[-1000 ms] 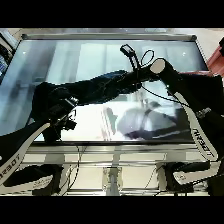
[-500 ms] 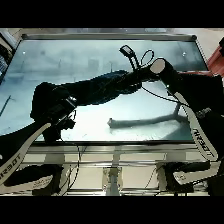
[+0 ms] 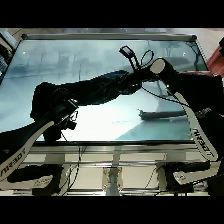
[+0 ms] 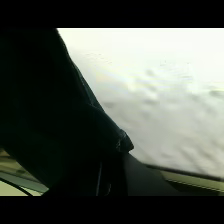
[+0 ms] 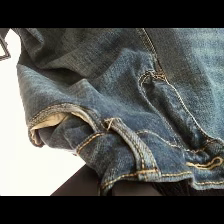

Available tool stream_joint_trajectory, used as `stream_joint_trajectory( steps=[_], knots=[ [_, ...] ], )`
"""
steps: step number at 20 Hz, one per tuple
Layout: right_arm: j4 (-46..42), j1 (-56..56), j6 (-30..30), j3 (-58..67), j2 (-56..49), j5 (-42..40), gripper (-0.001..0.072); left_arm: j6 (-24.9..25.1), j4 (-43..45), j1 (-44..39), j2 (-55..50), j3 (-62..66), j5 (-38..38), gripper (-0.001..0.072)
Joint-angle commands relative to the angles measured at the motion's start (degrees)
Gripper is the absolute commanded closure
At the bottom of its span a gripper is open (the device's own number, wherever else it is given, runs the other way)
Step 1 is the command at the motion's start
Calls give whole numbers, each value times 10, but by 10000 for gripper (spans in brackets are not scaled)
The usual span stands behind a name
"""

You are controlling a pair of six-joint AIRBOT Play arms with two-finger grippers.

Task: Fold the clothes and pants, and hang the long-sleeved shirts on hangers.

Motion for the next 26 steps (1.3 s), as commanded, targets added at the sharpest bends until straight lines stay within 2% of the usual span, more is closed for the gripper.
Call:
stream_joint_trajectory(
  steps=[1, 3, 5, 8, 12, 13, 15, 16, 17, 19, 21, 23, 26],
  knots=[
    [-9, 0, 0, 0, 0, 1, 679, 0, 19, 10, -2, 0, -5, 618],
    [-14, -1, 1, 0, 0, 3, 679, 1, 19, 35, 4, 0, -9, 681],
    [-14, -13, 29, 1, 5, 3, 680, 13, 19, 67, 44, 0, -1, 682],
    [-18, -62, 63, 3, 29, 24, 680, 38, 23, 151, 172, 22, 38, 682],
    [-17, -148, 88, 31, 87, 38, 680, 144, 17, 343, 309, 138, 65, 683],
    [-17, -165, 89, 47, 101, 38, 681, 145, -6, 389, 325, 179, 84, 683],
    [-14, -194, 92, 90, 130, 39, 681, 146, -125, 464, 341, 254, 139, 683],
    [-15, -204, 94, 111, 143, 41, 681, 164, -181, 487, 340, 286, 151, 683],
    [-17, -215, 97, 132, 159, 43, 681, 186, -224, 500, 339, 314, 157, 683],
    [-45, -236, 111, 164, 185, 46, 681, 196, -229, 504, 336, 340, 167, 683],
    [-97, -266, 143, 187, 205, 46, 682, 189, -202, 504, 332, 351, 181, 683],
    [-141, -312, 167, 204, 221, 50, 681, 160, -155, 504, 325, 358, 194, 683],
    [-149, -395, 168, 209, 225, 95, 681, 146, -109, 520, 309, 359, 200, 683]
  ],
)
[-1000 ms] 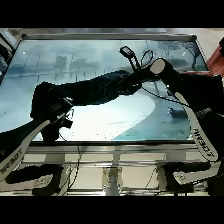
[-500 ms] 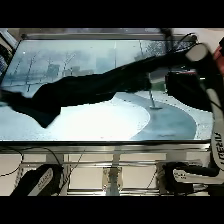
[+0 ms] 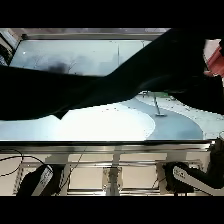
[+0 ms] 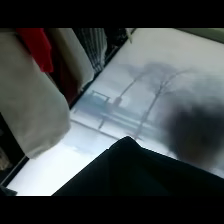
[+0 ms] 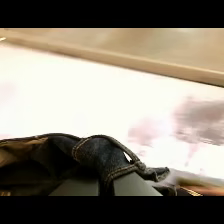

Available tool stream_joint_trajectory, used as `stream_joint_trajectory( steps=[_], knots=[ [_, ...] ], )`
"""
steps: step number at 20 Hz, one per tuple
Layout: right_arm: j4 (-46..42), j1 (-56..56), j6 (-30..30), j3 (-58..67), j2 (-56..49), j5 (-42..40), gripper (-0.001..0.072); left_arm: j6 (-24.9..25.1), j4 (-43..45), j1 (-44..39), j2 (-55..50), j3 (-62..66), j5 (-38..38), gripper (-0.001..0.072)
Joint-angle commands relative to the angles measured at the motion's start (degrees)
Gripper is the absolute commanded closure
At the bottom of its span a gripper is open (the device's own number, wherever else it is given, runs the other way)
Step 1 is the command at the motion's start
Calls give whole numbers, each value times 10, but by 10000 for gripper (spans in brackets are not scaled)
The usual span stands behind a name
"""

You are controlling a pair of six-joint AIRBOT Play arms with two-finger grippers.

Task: Fold the clothes and pants, and hang the long-sleeved shirts on hangers.

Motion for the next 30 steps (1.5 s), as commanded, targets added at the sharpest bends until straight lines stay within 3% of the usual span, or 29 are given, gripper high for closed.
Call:
stream_joint_trajectory(
  steps=[1, 5, 8, 11, 17, 20, 23, 28, 30],
  knots=[
    [-34, -93, 17, 14, 8, 53, 681, -27, 40, 29, -19, 10, 16, 683],
    [-33, -172, 46, 5, 3, 68, 681, -61, 36, 87, -60, 10, -9, 683],
    [-8, -180, 40, -11, 3, 96, 682, -58, 4, 86, -93, 10, -24, 683],
    [58, -146, 7, -68, 3, 139, 681, -6, -37, 64, -136, 8, -59, 682],
    [53, 0, -26, -205, -44, 146, 681, 66, -35, -17, -226, 8, -148, 682],
    [44, 51, -31, -196, -90, 55, 682, 75, -17, -30, -252, 15, -142, 683],
    [43, 66, -3, -123, -168, -3, 685, 53, -45, -19, -308, 76, -145, 683],
    [36, 65, 64, 211, -353, 99, 684, 27, -84, -43, -436, 299, -182, 683],
    [28, 64, 65, 193, -337, 55, 683, 31, -84, -45, -450, 342, -176, 682]
  ],
)
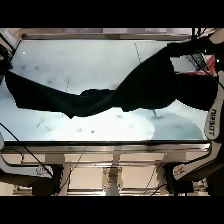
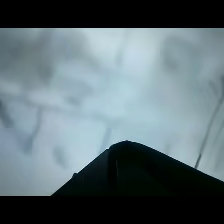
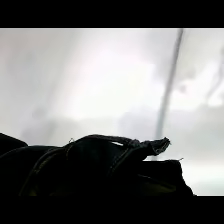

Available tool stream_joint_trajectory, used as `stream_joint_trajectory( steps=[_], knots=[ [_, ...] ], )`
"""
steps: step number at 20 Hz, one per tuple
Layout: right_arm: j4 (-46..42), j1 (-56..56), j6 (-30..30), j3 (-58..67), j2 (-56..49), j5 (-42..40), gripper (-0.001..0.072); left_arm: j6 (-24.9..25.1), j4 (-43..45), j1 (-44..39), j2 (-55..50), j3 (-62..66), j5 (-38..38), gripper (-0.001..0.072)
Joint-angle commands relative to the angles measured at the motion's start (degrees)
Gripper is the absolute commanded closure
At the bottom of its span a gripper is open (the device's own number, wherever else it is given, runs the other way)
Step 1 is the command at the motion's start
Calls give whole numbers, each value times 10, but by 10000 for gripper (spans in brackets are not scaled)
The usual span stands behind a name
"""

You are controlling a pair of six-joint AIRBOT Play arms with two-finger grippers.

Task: Fold the clothes and pants, and hang the long-sleeved shirts on hangers.

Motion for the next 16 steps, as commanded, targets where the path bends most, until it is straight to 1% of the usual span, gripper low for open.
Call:
stream_joint_trajectory(
  steps=[1, 3, 4, 6, 9, 10, 11, 13, 16],
  knots=[
    [-16, 3, 18, 40, -17, -28, 683, -6, -9, -7, -35, 82, 4, 682],
    [-47, 3, -6, -13, 16, -35, 683, 3, -8, 7, -24, 81, 9, 681],
    [-70, 3, -9, -27, 26, -22, 683, 9, -8, 17, -21, 81, 5, 681],
    [-116, 1, -19, -29, 33, 45, 683, 9, -8, 46, -13, 67, -17, 681],
    [-128, -13, -17, -39, 34, 182, 682, 9, -17, 97, -5, -8, -78, 681],
    [-132, -19, -7, -50, 34, 220, 682, 9, -26, 110, -2, -42, -91, 681],
    [-139, -27, 17, -65, 34, 253, 682, 16, -30, 120, -2, -79, -105, 681],
    [-151, -38, 46, -105, 34, 298, 682, 24, -33, 130, -2, -146, -121, 681],
    [-162, -43, 52, -170, 35, 317, 682, 37, -34, 130, -2, -213, -126, 682]
  ],
)
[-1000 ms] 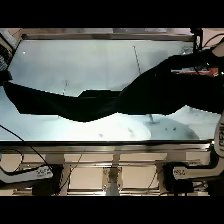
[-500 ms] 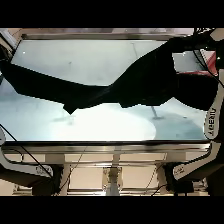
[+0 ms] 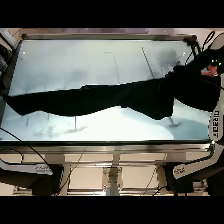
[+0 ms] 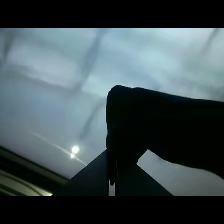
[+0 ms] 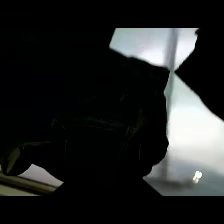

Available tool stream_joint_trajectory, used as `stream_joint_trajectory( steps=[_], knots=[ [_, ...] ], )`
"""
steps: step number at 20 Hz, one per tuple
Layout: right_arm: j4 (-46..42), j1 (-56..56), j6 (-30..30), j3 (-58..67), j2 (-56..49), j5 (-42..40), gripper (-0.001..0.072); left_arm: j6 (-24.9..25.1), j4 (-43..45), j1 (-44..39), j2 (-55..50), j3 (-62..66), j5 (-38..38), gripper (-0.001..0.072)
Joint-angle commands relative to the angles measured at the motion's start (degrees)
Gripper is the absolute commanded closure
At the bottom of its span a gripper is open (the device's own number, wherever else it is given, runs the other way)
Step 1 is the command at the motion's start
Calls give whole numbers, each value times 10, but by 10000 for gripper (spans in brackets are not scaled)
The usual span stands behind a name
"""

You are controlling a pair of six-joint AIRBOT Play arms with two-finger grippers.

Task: Fold the clothes and pants, and hang the long-sleeved shirts on hangers.

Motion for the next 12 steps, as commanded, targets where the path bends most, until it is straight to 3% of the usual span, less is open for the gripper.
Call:
stream_joint_trajectory(
  steps=[1, 5, 6, 8, 11, 12],
  knots=[
    [-17, -7, 19, -71, 1, 53, 682, 13, -6, 6, 1, -75, -25, 682],
    [-12, -6, 13, -134, 0, 10, 682, 54, -41, -15, -2, -79, -25, 671],
    [-11, -6, 12, -141, 0, 5, 682, 69, -44, -25, 1, -78, -19, 590],
    [-11, -6, 12, -147, 0, -2, 682, 97, -36, -40, 14, -78, 3, 17],
    [-10, -6, 10, -147, 0, -1, 681, 95, 3, -40, 52, -78, 49, 28],
    [-10, -6, 10, -147, 2, -1, 681, 90, 31, -37, 70, -79, 61, 84]
  ],
)
